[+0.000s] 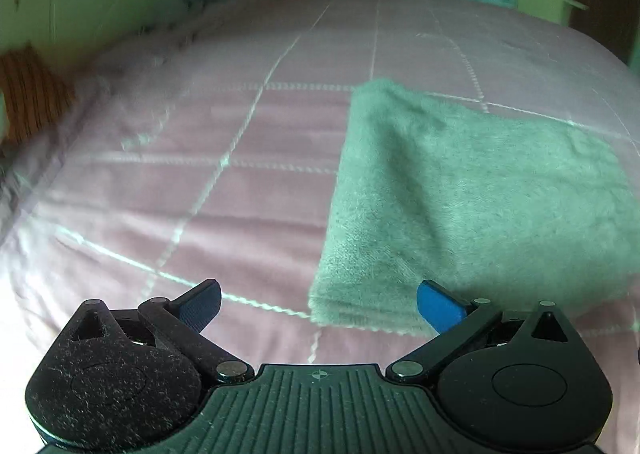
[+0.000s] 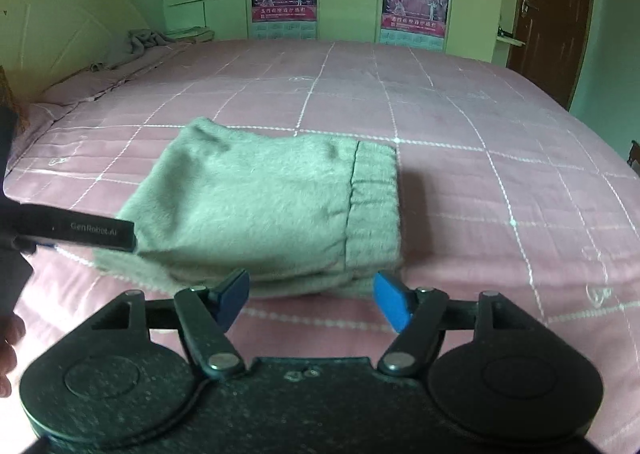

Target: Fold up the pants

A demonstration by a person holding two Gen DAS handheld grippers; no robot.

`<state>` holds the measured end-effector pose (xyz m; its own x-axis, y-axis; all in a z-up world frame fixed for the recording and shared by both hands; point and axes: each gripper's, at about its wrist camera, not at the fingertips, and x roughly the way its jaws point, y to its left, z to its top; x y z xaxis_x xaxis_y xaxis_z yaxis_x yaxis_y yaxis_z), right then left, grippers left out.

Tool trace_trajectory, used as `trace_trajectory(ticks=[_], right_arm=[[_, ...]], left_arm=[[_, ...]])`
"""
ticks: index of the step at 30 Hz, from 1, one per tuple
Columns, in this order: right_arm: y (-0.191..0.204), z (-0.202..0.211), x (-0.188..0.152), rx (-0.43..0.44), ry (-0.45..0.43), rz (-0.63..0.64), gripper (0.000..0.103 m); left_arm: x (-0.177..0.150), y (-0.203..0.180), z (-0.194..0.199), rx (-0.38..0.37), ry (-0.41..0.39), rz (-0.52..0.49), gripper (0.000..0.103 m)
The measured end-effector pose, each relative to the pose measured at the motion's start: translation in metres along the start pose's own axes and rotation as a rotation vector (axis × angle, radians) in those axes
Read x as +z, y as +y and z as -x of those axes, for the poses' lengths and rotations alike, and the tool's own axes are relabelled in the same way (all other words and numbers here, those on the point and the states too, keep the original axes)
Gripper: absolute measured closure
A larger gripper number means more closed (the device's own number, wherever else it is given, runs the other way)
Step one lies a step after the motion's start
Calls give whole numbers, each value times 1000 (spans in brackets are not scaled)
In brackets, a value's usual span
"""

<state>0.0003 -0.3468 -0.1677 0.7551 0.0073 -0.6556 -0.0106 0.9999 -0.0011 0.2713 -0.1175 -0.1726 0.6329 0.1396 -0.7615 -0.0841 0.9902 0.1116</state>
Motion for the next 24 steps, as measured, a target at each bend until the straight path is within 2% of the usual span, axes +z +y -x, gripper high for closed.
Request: trace_trajectory(ticks=[6, 9, 14, 17, 18, 22, 24], right_arm=[[2, 31, -11, 31, -28, -32, 34], [6, 56, -14, 41, -68, -19, 32], [12, 97, -24, 53, -128, 20, 28], [14, 123, -32, 72, -155, 8, 27], [13, 130, -34, 80, -161, 1, 26], [13, 160, -44, 91, -188, -25, 24], [11, 174, -50, 80, -200, -36, 22]], left_arm=[[-14, 13, 58, -137, -51, 32, 0], [-27, 15, 92, -111, -133, -1, 0], [-48, 15, 150, -99, -229, -132, 0], [-68, 11, 187, -3, -335, -165, 0], [-75, 12, 198, 2, -356, -163, 0], [-90, 20, 223, -65, -311, -121, 0], [-97, 23, 230, -47, -300, -111, 0]])
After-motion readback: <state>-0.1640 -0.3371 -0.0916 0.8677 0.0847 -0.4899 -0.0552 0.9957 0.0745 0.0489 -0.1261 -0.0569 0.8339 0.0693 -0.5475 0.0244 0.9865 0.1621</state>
